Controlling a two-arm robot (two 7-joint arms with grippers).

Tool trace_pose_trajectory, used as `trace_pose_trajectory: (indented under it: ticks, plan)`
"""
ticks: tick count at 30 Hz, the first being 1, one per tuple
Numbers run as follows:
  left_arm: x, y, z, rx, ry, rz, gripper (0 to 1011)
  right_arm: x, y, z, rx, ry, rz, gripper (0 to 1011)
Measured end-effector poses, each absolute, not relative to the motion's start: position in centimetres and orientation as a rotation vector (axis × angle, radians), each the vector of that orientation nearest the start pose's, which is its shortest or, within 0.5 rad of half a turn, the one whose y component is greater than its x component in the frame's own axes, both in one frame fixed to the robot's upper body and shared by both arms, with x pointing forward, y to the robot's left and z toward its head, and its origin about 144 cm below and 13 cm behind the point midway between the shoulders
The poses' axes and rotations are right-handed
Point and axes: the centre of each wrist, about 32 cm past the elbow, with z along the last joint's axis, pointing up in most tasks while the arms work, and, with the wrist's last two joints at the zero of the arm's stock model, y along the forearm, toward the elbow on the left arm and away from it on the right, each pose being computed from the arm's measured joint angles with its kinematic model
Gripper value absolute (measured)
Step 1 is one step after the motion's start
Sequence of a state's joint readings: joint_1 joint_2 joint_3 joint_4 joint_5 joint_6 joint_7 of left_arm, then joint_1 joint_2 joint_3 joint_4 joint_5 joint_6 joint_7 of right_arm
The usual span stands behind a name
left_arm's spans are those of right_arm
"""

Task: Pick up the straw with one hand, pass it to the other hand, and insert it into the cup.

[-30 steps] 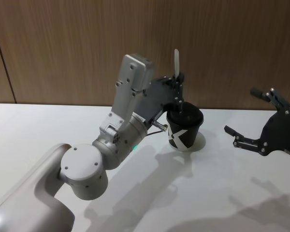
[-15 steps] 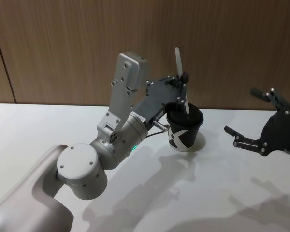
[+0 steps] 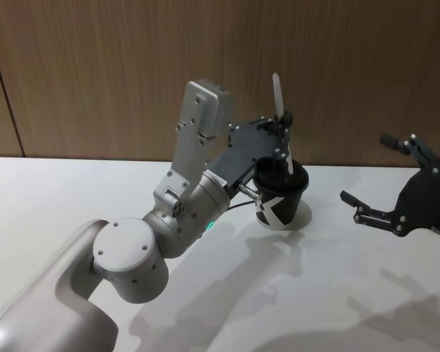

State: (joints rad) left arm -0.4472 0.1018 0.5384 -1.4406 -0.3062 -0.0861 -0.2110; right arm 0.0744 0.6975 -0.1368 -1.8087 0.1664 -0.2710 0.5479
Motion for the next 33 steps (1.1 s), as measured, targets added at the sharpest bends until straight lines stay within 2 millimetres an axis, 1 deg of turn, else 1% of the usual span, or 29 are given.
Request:
trace_pose_trajectory:
  ticks: [19, 33]
  plan:
    - [53.7, 8.4, 123.2, -0.206, -0.203, 0.866, 11, 46.3, -33.6, 126.8, -0.189, -0.686, -0.703, 1001]
    - [53.6, 7.5, 122.6, -0.217, -0.236, 0.893, 11, 46.3, -33.6, 126.8, -0.189, -0.686, -0.703, 1001]
